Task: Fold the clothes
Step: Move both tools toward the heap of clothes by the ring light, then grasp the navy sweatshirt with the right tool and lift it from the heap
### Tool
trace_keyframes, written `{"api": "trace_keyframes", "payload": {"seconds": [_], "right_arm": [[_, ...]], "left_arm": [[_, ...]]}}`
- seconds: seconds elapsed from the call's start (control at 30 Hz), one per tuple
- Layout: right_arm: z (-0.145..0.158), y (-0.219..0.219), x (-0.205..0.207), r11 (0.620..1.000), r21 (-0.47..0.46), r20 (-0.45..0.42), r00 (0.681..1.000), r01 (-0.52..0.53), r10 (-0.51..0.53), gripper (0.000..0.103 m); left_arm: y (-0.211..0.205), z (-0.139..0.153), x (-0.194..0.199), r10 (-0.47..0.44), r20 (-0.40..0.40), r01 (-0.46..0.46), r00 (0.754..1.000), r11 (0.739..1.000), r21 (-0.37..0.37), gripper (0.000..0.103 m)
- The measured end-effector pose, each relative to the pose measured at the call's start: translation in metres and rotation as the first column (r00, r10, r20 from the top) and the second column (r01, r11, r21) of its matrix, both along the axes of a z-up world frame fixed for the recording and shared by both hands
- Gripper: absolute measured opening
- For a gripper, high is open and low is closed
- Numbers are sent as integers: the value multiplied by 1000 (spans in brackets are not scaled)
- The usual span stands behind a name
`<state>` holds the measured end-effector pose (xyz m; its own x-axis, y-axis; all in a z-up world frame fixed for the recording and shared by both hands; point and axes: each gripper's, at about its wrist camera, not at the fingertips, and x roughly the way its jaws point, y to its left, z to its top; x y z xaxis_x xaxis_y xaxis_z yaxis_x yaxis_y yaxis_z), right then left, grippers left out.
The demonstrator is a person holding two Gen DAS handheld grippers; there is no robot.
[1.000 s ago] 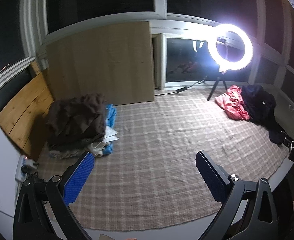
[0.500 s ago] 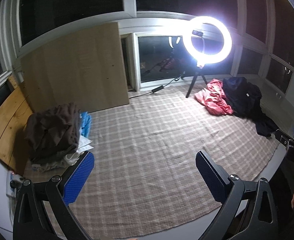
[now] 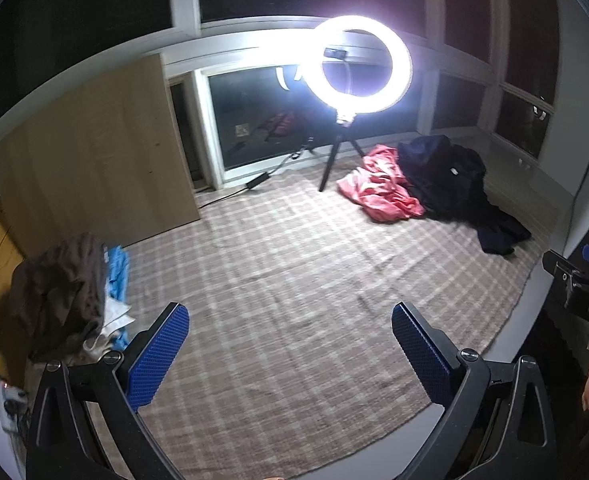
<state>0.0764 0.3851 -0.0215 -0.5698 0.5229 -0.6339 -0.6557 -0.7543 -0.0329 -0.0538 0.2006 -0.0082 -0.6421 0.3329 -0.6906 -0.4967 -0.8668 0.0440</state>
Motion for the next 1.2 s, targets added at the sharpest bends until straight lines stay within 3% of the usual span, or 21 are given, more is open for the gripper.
{"api": "trace_keyframes", "payload": {"seconds": [0.43, 0.53, 0.63, 0.77, 0.93, 1.13, 1.17, 1.2], "right_arm": [[-3, 63, 3, 998, 2, 21, 998, 66, -66, 103], [-1, 109, -8, 999, 7, 13, 999, 42, -42, 103], [-3, 166, -19, 999, -35, -2, 1000, 12, -12, 103], [-15, 270, -54, 987, -135, -35, 996, -86, 82, 103], [-65, 365, -126, 972, -211, 48, 992, -106, 119, 103], [-124, 422, -212, 974, -214, 183, 976, -75, 115, 103], [-133, 428, -221, 971, -228, 197, 974, -69, 115, 100], [-134, 431, -221, 963, -257, 173, 976, -85, 133, 74]], "left_arm": [[58, 3, -27, -89, 12, 89, 996, 996, 0, 102], [70, 11, -41, -112, -22, 113, 993, 993, 19, 102], [77, 24, -61, -58, -41, 60, 998, 997, 53, 102], [85, 36, -82, 36, -56, -32, 998, 997, 73, 102], [90, 33, -101, 144, -28, -142, 989, 989, 49, 102], [94, 14, -118, 232, 17, -232, 973, 972, -26, 102], [94, 12, -121, 244, 27, -243, 969, 970, -28, 102], [94, 10, -123, 255, 37, -254, 966, 967, -30, 102]]}}
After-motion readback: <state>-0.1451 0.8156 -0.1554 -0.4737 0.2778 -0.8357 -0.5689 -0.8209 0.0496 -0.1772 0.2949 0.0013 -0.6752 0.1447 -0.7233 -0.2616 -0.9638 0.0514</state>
